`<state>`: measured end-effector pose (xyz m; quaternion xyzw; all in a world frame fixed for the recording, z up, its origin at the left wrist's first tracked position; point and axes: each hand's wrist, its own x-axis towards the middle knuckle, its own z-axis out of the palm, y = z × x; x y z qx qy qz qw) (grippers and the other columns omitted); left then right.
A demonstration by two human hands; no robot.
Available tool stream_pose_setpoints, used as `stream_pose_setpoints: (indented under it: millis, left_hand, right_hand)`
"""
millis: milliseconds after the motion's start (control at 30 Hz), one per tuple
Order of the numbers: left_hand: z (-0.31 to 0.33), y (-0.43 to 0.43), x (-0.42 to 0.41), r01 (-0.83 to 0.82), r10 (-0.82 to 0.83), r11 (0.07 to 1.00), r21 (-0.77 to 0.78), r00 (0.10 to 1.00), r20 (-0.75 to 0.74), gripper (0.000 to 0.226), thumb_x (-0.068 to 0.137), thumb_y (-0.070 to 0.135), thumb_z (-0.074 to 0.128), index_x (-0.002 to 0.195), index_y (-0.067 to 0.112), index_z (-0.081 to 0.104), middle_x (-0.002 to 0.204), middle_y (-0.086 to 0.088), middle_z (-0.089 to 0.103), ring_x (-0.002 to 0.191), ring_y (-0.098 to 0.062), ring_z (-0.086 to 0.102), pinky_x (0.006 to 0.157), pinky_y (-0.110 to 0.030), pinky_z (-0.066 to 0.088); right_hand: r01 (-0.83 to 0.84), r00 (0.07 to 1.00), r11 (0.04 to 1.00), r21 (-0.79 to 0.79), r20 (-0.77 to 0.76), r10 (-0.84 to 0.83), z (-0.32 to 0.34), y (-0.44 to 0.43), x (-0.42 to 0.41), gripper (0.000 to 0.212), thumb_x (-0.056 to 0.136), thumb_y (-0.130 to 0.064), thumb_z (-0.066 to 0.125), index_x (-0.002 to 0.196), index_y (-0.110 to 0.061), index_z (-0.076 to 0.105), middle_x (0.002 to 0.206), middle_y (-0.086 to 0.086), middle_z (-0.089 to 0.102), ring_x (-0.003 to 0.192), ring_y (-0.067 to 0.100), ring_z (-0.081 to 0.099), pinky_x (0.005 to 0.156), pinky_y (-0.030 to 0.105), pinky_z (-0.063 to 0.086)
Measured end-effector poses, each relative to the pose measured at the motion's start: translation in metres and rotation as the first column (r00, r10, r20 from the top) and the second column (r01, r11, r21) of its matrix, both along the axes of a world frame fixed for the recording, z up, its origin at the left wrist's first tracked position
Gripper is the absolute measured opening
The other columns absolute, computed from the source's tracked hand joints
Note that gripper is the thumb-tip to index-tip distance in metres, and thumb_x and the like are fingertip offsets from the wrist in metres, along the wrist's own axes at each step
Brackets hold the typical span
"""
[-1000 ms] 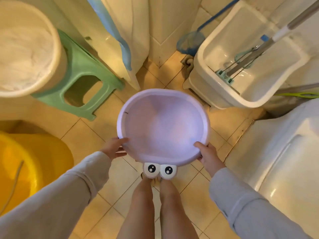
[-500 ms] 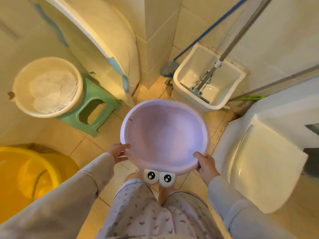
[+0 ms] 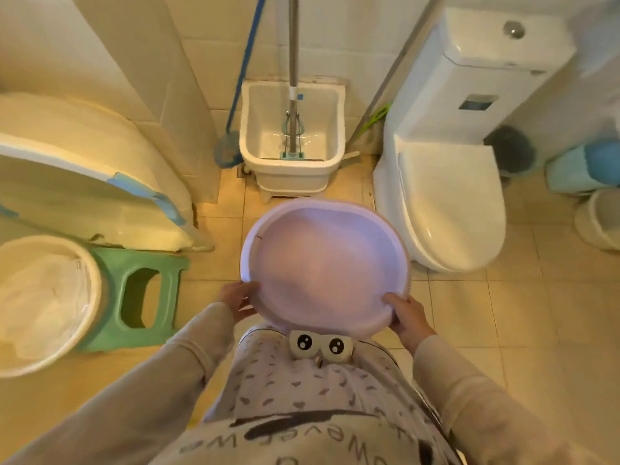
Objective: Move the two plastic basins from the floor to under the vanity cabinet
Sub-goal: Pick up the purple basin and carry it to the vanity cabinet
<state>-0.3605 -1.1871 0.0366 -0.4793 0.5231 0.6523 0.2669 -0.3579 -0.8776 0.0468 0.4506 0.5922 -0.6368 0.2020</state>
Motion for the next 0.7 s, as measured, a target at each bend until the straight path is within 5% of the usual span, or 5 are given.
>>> stream_pose_setpoints:
  millis: [300, 500, 700]
  left_hand:
    - [0.007, 0.1, -0.038, 0.493, -0.493, 0.87, -0.015, 0.87, -0.024, 0.009, 0.083, 0.008, 0.061, 0.092, 0.007, 0.06, 0.083, -0.006, 0.059, 0.074, -0.019, 0.057, 0.047, -0.023, 0.056]
    - [0.015, 0.217, -0.042, 0.737, -0.736, 0.676, -0.02, 0.674, -0.064, 0.022, 0.082, 0.009, 0.063, 0.103, 0.006, 0.057, 0.081, -0.007, 0.059, 0.071, -0.022, 0.057, 0.061, -0.032, 0.05]
    - [0.008, 0.336, -0.014, 0.86, -0.86, 0.51, -0.037, 0.508, -0.037, 0.023, 0.08, 0.009, 0.065, 0.1, 0.002, 0.057, 0.08, -0.01, 0.06, 0.071, -0.024, 0.057, 0.062, -0.033, 0.049]
  right_hand:
    - [0.455, 0.89, 0.889, 0.04, -0.002, -0.456, 0.006, 0.068, 0.105, 0.038, 0.08, -0.002, 0.062, 0.118, -0.001, 0.056, 0.114, 0.02, 0.061, 0.1, 0.035, 0.058, 0.091, 0.047, 0.052]
    - [0.713, 0.701, 0.701, -0.002, -0.006, -0.713, 0.003, 0.122, 0.184, 0.038, 0.078, -0.003, 0.062, 0.116, -0.001, 0.056, 0.102, 0.013, 0.061, 0.089, 0.028, 0.057, 0.066, 0.033, 0.052]
    - [0.84, 0.543, 0.543, 0.0, 0.018, -0.84, -0.008, 0.188, 0.254, 0.029, 0.079, -0.003, 0.061, 0.107, -0.003, 0.056, 0.098, 0.01, 0.061, 0.096, 0.031, 0.055, 0.085, 0.043, 0.052]
